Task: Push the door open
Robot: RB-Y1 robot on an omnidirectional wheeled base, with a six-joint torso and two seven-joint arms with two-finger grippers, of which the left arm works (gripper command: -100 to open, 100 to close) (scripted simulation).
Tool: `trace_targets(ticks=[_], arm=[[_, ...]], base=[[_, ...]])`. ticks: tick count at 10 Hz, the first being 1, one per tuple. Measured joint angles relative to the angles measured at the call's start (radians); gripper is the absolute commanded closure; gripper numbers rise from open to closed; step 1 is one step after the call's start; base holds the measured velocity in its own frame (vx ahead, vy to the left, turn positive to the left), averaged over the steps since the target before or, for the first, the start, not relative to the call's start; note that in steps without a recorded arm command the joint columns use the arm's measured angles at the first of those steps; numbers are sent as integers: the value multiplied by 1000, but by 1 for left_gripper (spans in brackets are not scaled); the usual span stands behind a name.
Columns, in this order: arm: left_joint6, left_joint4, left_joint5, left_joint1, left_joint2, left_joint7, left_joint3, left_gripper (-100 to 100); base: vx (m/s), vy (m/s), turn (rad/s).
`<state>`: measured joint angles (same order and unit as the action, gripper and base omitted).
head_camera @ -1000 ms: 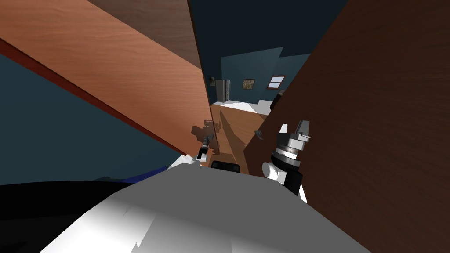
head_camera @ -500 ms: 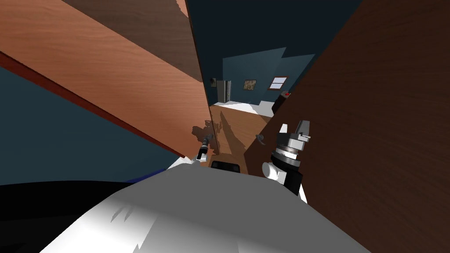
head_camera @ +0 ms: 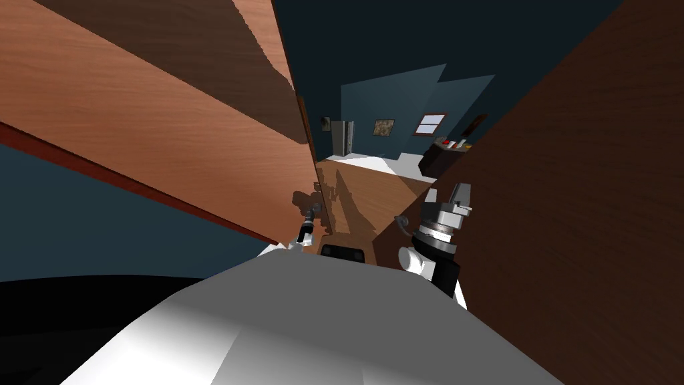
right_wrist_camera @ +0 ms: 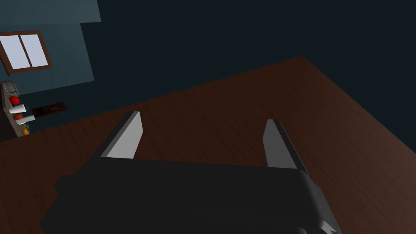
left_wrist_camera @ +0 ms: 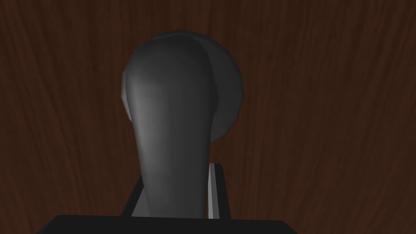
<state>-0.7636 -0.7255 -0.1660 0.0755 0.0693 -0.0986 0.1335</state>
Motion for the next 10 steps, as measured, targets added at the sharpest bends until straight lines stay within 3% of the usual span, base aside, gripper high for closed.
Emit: trace_targets(ticks=[1, 2, 3, 4, 7, 9, 10], arm=[[20, -42, -5, -19, -3, -11, 10, 100], [16, -29, -8, -3, 2, -16, 17, 100], [-12, 21, -13, 24, 6, -19, 26, 100], [-19, 23, -19, 19, 2, -28, 37, 100], [-16, 25, -34, 24, -2, -51, 67, 100], [-7, 1, -43, 10, -8, -65, 84, 100], [-2, -11, -48, 6, -21, -81, 97, 100]], base=[[121, 1, 21], [102, 16, 22], [197, -2, 103], [206, -23, 106], [141, -15, 58], [186, -9, 88], [222, 8, 79]])
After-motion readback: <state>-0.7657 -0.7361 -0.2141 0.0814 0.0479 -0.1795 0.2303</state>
